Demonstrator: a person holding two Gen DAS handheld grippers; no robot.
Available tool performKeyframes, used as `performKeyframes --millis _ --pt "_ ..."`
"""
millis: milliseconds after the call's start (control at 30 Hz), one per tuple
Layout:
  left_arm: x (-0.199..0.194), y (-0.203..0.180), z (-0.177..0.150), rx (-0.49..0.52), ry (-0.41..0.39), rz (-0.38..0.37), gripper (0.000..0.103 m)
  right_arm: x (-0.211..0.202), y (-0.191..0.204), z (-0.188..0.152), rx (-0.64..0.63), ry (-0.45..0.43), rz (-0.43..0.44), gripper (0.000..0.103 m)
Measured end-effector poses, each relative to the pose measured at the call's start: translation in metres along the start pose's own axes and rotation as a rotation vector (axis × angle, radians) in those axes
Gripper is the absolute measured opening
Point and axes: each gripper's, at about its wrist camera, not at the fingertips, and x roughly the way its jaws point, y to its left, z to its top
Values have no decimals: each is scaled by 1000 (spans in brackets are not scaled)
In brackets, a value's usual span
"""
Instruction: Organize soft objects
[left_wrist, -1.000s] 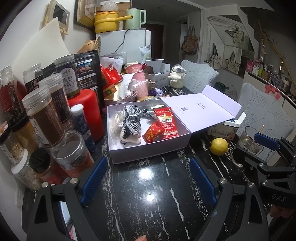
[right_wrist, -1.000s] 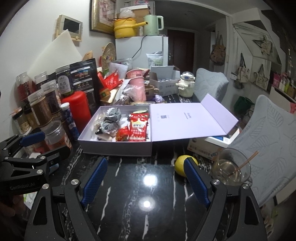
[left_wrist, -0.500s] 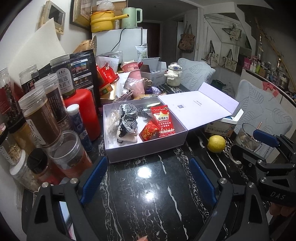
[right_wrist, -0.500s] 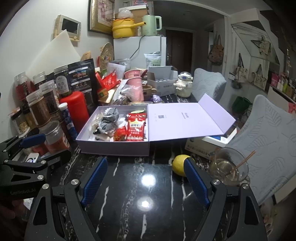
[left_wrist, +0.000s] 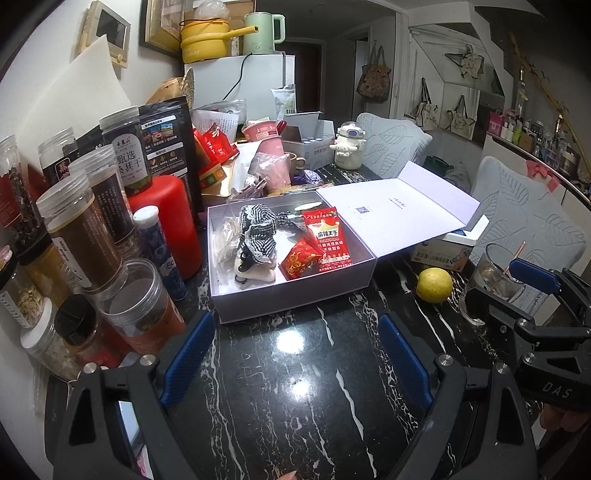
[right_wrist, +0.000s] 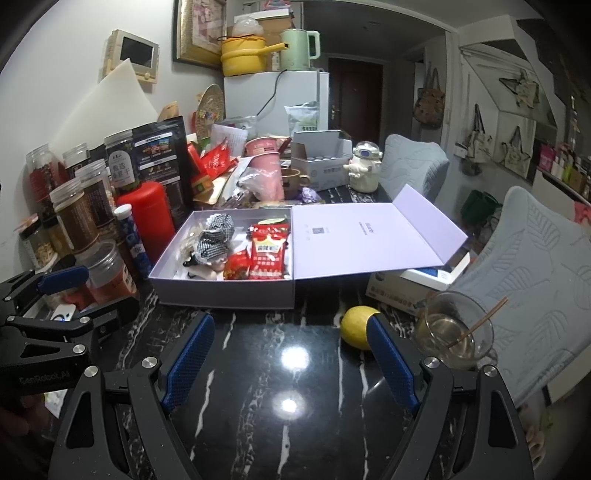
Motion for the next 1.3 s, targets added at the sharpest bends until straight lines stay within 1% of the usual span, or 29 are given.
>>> performKeyframes --millis 900,1067,1300 --pt "3 -2 0 6 5 0 91 1 -2 1 3 1 -8 85" --pt "4 0 -2 5 6 -8 91 3 -3 0 13 6 -13 85" --pt "7 0 -3 13 13 -2 91 6 -2 -3 23 17 -14 85"
